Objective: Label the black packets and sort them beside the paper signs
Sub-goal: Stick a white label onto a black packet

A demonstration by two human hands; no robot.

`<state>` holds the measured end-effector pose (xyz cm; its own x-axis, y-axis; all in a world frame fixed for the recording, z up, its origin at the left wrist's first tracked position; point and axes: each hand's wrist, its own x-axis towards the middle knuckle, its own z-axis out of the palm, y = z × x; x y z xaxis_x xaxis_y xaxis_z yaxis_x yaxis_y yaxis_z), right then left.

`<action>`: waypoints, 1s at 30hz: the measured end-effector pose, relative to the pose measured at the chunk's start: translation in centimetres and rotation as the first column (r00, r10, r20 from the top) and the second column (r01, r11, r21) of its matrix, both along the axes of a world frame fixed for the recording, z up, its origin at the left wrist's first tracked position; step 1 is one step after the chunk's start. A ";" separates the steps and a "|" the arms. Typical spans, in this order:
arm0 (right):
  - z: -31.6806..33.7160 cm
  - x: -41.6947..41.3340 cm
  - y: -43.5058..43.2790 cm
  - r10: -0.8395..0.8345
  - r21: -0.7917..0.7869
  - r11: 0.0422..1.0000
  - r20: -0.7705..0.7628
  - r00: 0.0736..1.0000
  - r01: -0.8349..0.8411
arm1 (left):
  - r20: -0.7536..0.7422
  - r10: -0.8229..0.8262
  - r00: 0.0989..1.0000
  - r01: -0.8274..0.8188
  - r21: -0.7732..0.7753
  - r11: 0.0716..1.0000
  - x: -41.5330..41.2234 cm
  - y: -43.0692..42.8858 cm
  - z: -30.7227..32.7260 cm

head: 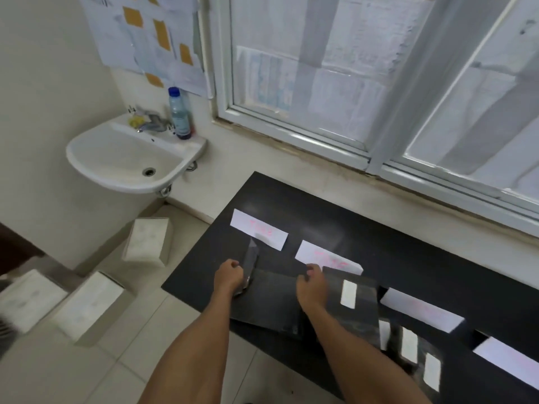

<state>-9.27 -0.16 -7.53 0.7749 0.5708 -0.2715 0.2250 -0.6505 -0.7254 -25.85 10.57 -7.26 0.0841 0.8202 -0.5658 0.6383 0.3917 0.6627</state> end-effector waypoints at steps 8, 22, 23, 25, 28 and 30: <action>-4.6 -7.3 8.0 -0.030 -0.123 0.992 -0.454 0.890 -0.029 | 0.216 0.075 0.974 0.005 -0.347 0.938 -0.3 2.8 -2.0; -3.3 -6.1 9.2 -0.040 -0.095 0.995 -0.622 0.782 -0.024 | 0.240 0.168 0.956 -0.065 -0.384 0.921 0.5 3.7 -2.5; -2.9 -5.6 9.2 -0.053 -0.088 0.996 -0.634 0.771 -0.004 | 0.266 0.176 0.948 -0.071 -0.362 0.930 0.9 3.8 -2.2; -1.8 -4.1 8.3 -0.062 -0.064 0.998 -0.654 0.754 0.027 | 0.311 0.134 0.941 -0.041 -0.289 0.956 2.5 3.6 -1.1; 0.1 -1.0 6.3 -0.069 -0.024 0.997 -0.635 0.770 0.069 | 0.367 0.073 0.927 0.009 -0.216 0.976 6.2 2.7 0.7; 1.0 1.7 4.1 -0.077 0.021 0.993 -0.600 0.796 0.112 | 0.404 0.027 0.914 0.064 -0.210 0.976 9.3 1.3 1.8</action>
